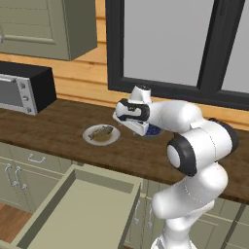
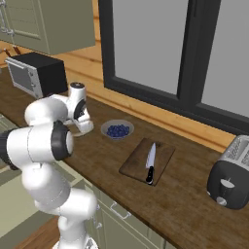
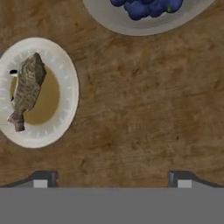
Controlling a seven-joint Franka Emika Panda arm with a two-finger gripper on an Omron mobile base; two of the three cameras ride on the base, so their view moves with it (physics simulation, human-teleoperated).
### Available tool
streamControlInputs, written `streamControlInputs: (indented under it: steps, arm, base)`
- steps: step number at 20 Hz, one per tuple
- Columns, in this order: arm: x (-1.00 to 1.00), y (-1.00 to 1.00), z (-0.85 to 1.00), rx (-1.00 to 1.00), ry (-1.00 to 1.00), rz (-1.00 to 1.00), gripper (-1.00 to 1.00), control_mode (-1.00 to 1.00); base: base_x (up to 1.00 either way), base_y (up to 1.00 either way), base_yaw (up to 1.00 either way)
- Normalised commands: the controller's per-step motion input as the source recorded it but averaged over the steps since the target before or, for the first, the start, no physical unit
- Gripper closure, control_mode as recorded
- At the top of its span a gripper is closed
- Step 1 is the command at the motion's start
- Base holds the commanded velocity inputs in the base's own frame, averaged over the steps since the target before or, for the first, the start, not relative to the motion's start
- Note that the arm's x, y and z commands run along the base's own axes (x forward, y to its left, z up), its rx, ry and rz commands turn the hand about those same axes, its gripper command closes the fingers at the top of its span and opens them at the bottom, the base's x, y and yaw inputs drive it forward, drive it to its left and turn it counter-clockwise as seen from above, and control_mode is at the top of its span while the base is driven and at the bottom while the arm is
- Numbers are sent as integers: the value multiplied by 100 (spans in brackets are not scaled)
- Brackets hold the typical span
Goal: Pick up the knife from the drawer and place it on the cutting board. Then place the meat from the plate to the cutting board.
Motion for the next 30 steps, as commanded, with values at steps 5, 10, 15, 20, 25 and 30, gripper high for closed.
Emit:
streamControlInputs:
  steps: [5, 10, 15, 20, 25, 30]
  arm:
    - [75, 24, -21, 9, 13, -14, -100, -100]
    - [72, 4, -57, 0, 5, 0, -100, -100]
    - [71, 23, -43, 0, 0, 1, -100, -100]
    - [72, 28, -26, 0, 0, 0, -100, -100]
    - [59, 22, -35, 0, 0, 0, -100, -100]
    - [31, 17, -46, 0, 0, 0, -100, -100]
  base:
    - [0, 0, 0]
    - [0, 0, 0]
    - [0, 0, 0]
    - [0, 0, 0]
    - [0, 0, 0]
    - [0, 0, 0]
